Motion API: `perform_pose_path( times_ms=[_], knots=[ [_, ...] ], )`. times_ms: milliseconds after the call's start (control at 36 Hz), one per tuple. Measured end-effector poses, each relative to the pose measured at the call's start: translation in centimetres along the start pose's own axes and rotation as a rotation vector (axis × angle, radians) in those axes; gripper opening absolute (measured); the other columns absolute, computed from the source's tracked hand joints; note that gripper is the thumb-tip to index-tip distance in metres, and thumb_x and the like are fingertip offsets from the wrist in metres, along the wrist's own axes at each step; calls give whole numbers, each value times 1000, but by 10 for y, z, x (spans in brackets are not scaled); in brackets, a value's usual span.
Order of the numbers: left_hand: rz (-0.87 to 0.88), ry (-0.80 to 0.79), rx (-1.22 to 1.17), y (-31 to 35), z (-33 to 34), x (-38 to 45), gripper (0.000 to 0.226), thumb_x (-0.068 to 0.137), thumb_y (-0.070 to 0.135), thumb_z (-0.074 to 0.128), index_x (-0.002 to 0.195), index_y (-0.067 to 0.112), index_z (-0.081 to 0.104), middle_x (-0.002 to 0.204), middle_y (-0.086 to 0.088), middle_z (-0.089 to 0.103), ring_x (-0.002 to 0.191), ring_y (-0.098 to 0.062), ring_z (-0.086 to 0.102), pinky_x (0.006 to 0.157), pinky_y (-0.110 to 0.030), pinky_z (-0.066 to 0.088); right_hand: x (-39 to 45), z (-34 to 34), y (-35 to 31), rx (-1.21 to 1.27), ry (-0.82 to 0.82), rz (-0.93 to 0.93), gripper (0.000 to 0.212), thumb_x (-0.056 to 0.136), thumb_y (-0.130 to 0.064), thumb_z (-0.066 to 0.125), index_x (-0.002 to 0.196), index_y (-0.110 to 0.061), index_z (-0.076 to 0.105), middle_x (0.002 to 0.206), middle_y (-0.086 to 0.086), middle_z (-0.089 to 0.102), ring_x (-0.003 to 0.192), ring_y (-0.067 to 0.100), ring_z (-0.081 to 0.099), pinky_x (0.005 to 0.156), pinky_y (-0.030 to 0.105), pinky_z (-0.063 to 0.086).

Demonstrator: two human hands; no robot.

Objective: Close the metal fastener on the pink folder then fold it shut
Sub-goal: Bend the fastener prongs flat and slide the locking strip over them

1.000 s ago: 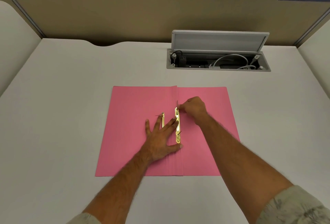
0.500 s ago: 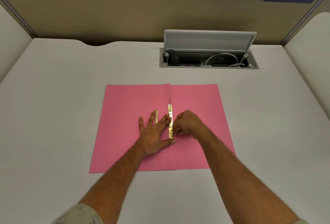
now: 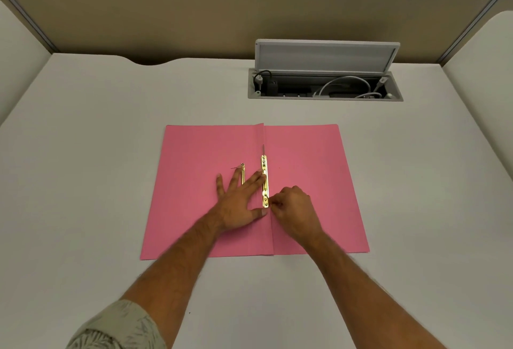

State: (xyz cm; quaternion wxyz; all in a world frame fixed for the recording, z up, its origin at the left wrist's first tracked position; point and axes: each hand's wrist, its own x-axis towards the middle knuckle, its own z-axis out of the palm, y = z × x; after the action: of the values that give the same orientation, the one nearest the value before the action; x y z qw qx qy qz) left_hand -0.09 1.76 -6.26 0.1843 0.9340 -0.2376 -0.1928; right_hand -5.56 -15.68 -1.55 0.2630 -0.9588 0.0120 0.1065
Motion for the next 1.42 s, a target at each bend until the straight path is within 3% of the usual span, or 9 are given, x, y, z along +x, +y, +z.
perform_pose_path(
  times_ms=[111,306,444,833,1111,1333,1417],
  knots=[
    [9,-1,37,1,1,-1,89,92,71,46,160,42,-3,158,30,-19,152,-21,-29,111,-69,-25,-5,7,-4,-59,8,-7,29,99,-20,53,113,-14,77,102,7,72,101,27,55,86,41,45],
    [19,8,51,-2,4,1,89,91,72,44,160,41,-3,157,29,-21,152,-22,-30,107,-65,-29,-4,10,-18,-77,11,74,24,96,-19,55,96,-8,76,95,11,69,99,31,55,83,42,40],
    [15,4,54,-3,5,2,91,86,77,37,159,42,-3,157,29,-21,151,-21,-30,108,-67,-27,-5,11,-22,-111,-2,74,26,98,-21,53,105,-9,76,101,12,69,102,30,55,88,43,42],
    [19,0,39,-5,7,2,90,89,71,45,159,43,-4,157,29,-20,151,-21,-31,107,-65,-31,-12,15,-27,-24,17,149,30,100,-17,50,108,-13,78,104,8,75,103,29,59,94,40,45],
    [21,10,55,-4,7,2,89,90,70,44,158,44,-6,156,31,-23,151,-20,-31,107,-65,-30,-19,19,-14,-204,28,39,34,105,-24,45,120,-14,74,114,6,70,111,26,52,94,41,41],
    [7,8,38,-3,5,1,88,92,64,51,159,44,-3,157,31,-21,152,-20,-29,111,-67,-26,-17,12,-7,-106,25,94,31,99,-21,50,115,-17,77,107,4,75,103,25,58,91,42,49],
    [2,7,32,-2,4,0,87,93,65,50,159,42,-2,155,30,-22,152,-20,-29,112,-68,-24,-15,9,-9,33,41,153,29,92,-25,57,107,-16,80,102,3,78,96,23,66,90,43,54]
  ],
)
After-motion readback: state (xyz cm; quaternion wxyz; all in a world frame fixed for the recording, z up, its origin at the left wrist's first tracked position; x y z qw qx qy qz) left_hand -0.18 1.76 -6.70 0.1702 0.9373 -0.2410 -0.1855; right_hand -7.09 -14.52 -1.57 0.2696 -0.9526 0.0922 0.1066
